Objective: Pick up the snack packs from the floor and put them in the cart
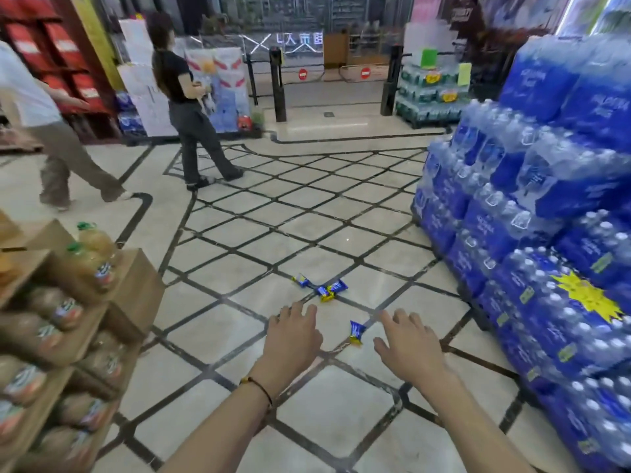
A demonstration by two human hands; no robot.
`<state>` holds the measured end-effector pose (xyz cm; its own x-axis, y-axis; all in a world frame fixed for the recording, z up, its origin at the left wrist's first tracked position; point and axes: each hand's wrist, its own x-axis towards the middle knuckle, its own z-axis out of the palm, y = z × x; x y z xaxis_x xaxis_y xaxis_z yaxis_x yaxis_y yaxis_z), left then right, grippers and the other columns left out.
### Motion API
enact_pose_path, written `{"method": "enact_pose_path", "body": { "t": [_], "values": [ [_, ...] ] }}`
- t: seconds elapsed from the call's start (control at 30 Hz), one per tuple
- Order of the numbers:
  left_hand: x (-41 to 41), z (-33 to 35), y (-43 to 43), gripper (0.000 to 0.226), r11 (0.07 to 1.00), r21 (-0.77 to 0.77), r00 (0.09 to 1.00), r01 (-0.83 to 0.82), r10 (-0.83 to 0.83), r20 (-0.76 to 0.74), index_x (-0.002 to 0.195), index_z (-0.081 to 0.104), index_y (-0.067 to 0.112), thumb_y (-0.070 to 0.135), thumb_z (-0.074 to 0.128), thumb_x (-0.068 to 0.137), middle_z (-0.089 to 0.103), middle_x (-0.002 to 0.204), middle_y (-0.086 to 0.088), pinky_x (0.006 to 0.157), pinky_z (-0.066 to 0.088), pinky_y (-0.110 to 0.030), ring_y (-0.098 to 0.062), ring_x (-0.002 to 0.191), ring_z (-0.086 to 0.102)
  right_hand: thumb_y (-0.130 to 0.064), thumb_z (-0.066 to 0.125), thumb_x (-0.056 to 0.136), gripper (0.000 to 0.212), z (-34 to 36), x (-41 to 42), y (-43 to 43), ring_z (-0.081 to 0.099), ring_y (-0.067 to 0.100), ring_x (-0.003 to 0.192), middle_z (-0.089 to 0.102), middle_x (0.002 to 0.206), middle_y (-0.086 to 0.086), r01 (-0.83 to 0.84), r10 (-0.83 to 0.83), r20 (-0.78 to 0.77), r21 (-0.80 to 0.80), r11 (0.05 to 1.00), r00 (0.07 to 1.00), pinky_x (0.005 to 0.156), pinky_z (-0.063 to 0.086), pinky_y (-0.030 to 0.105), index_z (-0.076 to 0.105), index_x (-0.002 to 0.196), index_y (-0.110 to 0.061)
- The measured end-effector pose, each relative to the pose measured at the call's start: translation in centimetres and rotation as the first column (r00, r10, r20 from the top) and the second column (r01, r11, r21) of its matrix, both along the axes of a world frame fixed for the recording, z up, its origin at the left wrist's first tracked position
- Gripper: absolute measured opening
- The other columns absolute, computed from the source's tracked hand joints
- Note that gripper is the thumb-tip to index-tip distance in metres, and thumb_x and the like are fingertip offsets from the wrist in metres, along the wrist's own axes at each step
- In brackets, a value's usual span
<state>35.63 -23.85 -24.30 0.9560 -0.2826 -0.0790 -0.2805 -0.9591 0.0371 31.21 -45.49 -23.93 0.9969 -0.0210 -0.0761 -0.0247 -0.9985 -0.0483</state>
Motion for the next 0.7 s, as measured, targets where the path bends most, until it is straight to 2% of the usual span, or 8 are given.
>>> {"method": "enact_pose_path", "body": {
  "t": [0.13,0.27,0.53,0.7],
  "values": [
    [5.8,-1.8,1.1,0.036,0.999,-0.015,0.999,-0.033,0.032,-0.029,0.126,0.048,0.017,0.029,0.046,0.092,0.052,0.120,-0.006,0.086,0.041,-0.040,-0.032,0.109,0.051,-0.045,0.041,0.096,0.046,-1.6,5.9,0.6,0.047,0.027,0.114,0.051,0.126,0.003,-0.004,0.004,-0.030,0.004,1.000,1.000,0.081,0.044,0.038,0.035,0.138,-0.028],
    [12.0,-4.3,0.0,0.035,1.000,-0.001,0.997,-0.016,0.015,-0.081,0.124,0.048,0.017,0.030,0.045,0.092,0.052,0.120,-0.006,0.088,0.041,-0.042,-0.033,0.110,0.051,-0.043,0.042,0.095,0.045,-4.1,12.6,-1.0,0.047,0.027,0.113,0.050,0.124,0.003,0.007,-0.004,-0.071,0.035,0.999,0.997,0.081,0.050,0.038,0.038,0.137,-0.026],
    [28.6,-6.9,-4.7,0.034,0.998,0.047,0.993,0.030,-0.025,-0.111,0.125,0.047,0.018,0.027,0.044,0.092,0.048,0.123,-0.006,0.086,0.038,-0.040,-0.031,0.111,0.046,-0.041,0.041,0.097,0.048,-7.4,30.6,-6.4,0.045,0.030,0.120,0.048,0.127,0.006,0.088,-0.079,-0.106,0.090,0.992,0.991,0.082,0.051,0.040,0.032,0.141,-0.023],
    [39.1,-7.5,-7.4,0.047,0.989,0.039,0.985,0.141,-0.136,-0.106,0.139,0.043,0.019,0.031,0.045,0.094,0.048,0.129,-0.007,0.090,0.040,-0.040,-0.032,0.115,0.046,-0.037,0.043,0.095,0.048,-8.5,39.6,-8.2,0.044,0.029,0.119,0.049,0.125,0.005,0.133,-0.116,-0.145,0.114,0.985,0.983,0.080,0.050,0.040,0.033,0.140,-0.024]
  ]
}}
